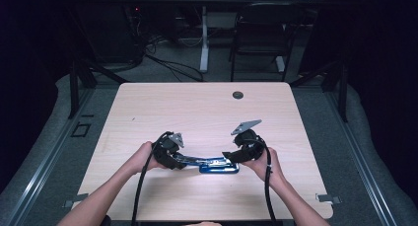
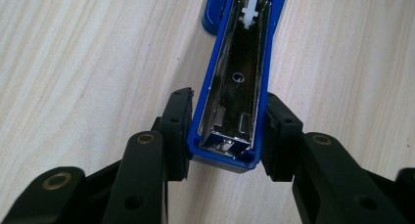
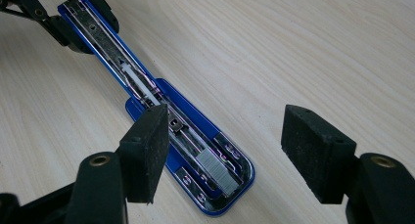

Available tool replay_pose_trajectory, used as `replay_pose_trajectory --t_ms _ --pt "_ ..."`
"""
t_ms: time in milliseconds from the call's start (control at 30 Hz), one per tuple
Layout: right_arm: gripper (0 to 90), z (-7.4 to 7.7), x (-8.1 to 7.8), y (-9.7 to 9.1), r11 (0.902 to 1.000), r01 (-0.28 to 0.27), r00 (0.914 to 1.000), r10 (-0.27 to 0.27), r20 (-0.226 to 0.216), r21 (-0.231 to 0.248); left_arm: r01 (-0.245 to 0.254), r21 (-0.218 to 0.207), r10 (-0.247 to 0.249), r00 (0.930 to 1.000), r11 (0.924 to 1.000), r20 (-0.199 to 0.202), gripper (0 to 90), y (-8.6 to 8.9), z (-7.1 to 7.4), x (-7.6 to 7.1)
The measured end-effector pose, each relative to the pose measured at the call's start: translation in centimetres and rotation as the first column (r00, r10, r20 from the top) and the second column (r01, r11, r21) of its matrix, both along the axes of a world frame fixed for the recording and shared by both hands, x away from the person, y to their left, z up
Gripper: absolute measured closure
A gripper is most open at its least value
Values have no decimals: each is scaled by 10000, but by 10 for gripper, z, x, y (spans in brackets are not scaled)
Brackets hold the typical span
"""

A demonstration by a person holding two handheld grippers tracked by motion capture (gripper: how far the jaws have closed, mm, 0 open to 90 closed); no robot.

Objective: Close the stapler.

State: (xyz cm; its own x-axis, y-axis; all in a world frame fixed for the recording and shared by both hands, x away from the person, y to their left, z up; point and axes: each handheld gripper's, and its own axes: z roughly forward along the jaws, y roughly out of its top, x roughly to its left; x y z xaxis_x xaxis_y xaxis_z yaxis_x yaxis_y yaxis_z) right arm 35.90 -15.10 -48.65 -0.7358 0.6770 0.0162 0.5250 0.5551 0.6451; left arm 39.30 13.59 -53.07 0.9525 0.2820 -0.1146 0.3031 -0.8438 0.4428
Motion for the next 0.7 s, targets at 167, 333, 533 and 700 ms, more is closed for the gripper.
replay_pose_trajectory --t_ms 167,333,533,700 --pt "346 1 -1 3 10000 -4 10000 4 72 12 -168 50 168 9998 9998 -88 613 -1 0 0" --pt "424 0 -2 7 9999 -148 9998 149 107 -67 -203 -1 203 9997 9998 -96 613 -1 0 -1" --pt "627 0 -4 10 9997 -236 9995 234 222 95 -308 -29 308 9995 9995 -71 607 0 0 -1" --pt "790 1 -9 13 9993 -284 9991 276 314 261 -297 56 298 9995 9995 -100 607 -1 1 -1"
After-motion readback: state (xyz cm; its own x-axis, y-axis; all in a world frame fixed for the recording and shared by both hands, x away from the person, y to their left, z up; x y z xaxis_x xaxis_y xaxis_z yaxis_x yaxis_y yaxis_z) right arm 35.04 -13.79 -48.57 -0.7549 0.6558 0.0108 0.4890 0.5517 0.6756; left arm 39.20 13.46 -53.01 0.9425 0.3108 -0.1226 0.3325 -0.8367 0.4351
